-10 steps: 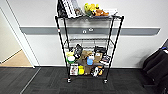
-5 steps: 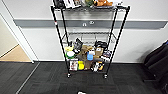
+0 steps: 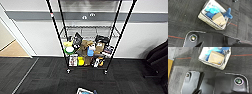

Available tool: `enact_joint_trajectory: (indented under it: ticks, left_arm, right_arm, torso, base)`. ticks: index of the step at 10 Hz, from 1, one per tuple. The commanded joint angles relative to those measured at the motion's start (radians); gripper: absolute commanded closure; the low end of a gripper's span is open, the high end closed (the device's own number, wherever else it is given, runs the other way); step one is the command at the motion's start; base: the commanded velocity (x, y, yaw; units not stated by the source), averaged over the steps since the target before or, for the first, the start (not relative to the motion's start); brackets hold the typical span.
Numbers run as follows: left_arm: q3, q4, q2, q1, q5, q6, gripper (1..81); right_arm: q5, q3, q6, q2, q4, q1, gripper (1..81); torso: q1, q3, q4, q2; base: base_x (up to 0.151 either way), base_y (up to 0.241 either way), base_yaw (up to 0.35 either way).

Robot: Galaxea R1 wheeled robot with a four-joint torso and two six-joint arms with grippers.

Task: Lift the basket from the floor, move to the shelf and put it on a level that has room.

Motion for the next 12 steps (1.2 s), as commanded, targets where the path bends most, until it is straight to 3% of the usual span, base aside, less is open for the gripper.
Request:
enact_joint_trajectory:
  ticks: [1,3,7,9,12]
  left_arm:
    - [-0.034,-0.002,-0.037,-0.145,0.163,-0.009,1.0]
    - [-0.036,0.002,-0.044,-0.194,0.230,-0.009,1.0]
    - [-0.040,0.000,-0.052,-0.244,0.262,-0.009,1.0]
    - [-0.040,0.000,-0.052,-0.260,0.275,-0.009,1.0]
    - [-0.040,0.000,-0.044,-0.274,0.276,-0.009,1.0]
  right_arm:
    - [-0.050,0.008,0.007,-0.017,0.008,0.051,1.0]
    - [-0.053,0.009,0.007,-0.017,0.006,0.051,1.0]
    - [-0.053,0.014,0.007,-0.016,0.006,0.052,1.0]
    - [-0.053,0.011,0.012,-0.011,0.009,0.060,1.0]
    - [-0.083,0.005,0.029,-0.013,0.014,0.086,1.0]
  torso:
    - [0.063,0.001,0.000,-0.098]
    - [0.099,-0.011,0.000,-0.155]
    - [0.186,-0.012,0.000,-0.292]
    - [0.227,-0.107,0.000,-0.356]
    - [0.280,-0.171,0.000,-0.440]
  base:
    - [0.000,0.000,0.000]
    - [0.000,0.000,0.000]
    - [0.000,0.000,0.000]
    - [0.000,0.000,0.000]
    - [0.000,0.000,0.000]
